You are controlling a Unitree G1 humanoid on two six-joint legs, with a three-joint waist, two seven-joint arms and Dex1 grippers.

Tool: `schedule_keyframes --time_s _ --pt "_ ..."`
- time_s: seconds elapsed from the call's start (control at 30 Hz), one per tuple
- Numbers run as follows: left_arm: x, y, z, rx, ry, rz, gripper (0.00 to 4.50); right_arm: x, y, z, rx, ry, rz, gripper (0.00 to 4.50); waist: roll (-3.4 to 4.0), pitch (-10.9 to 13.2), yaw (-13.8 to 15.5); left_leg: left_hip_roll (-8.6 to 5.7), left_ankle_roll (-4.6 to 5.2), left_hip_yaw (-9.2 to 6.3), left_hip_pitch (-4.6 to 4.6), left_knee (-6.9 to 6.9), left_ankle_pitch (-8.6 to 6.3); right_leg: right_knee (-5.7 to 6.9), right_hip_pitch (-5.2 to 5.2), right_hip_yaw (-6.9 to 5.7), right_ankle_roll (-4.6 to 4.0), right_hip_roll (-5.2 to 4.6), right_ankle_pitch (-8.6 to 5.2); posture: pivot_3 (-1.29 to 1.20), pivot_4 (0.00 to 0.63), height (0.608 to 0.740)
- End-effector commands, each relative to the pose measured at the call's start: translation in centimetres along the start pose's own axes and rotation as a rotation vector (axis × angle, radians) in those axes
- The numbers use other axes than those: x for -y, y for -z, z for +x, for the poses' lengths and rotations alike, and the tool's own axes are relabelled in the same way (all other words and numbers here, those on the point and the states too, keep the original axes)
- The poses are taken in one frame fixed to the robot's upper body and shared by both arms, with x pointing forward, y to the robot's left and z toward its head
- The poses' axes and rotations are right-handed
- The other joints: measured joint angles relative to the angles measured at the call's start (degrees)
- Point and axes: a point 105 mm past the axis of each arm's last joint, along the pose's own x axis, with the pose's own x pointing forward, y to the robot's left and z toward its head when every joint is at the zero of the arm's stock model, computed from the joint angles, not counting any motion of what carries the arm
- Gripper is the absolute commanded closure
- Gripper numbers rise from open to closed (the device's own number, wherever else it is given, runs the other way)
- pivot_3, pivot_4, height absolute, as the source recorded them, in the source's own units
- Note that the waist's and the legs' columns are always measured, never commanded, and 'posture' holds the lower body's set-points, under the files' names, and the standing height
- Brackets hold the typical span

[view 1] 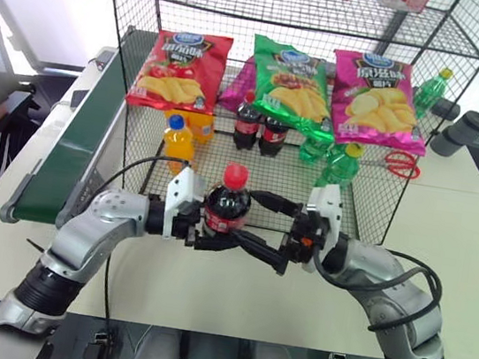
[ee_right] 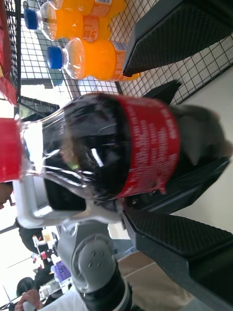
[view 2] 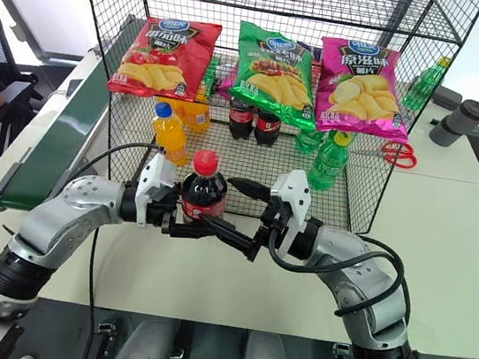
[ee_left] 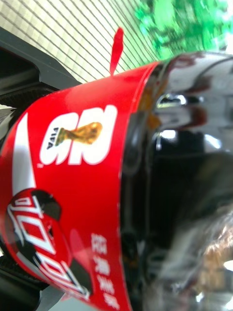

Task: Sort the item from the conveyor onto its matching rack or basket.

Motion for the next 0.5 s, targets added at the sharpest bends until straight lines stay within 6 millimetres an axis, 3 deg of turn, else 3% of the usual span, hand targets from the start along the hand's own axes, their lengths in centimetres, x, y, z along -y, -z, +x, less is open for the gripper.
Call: schedule_keyframes --time_s 0.03,0.3,0.47,0.5 --pt "0.4 -1.3 1.0 0.036 0.060 0.084 1.27 -0.8 -1.1 0.3 0.031 -0.029 -0.032 0.00 0.00 0.0 0.1 0.01 0.00 -0.01 0.00 0.00 0.00 0.00 0.00 0.00 0.00 0.09 0.00 0.00 0.150 0.740" --pt "0.3 -2.0 2.3 0.056 0.085 0.116 1.27 -1.1 -0.9 0.5 0.023 -0.042 -0.015 0.00 0.00 0.0 0.1 0.03 0.01 -0.04 0.00 0.05 0.00 0.04 0.00 0.01 0.02 0.20 0.00 0.00 0.150 0.740" --pt "0.3 -1.9 2.1 0.056 0.076 0.115 1.36 -1.0 -0.8 0.5 0.020 -0.041 -0.009 1.52 0.00 0.0 0.1 0.04 0.01 -0.05 0.00 0.05 0.00 0.05 0.00 0.02 0.02 0.22 0.00 0.00 0.150 0.740" --pt "0.3 -1.9 2.0 0.055 0.073 0.115 1.36 -1.0 -0.8 0.5 0.019 -0.040 -0.009 1.53 0.00 0.0 0.1 0.04 0.01 -0.06 0.00 0.05 0.00 0.05 0.00 0.02 0.03 0.22 0.00 0.00 0.150 0.740"
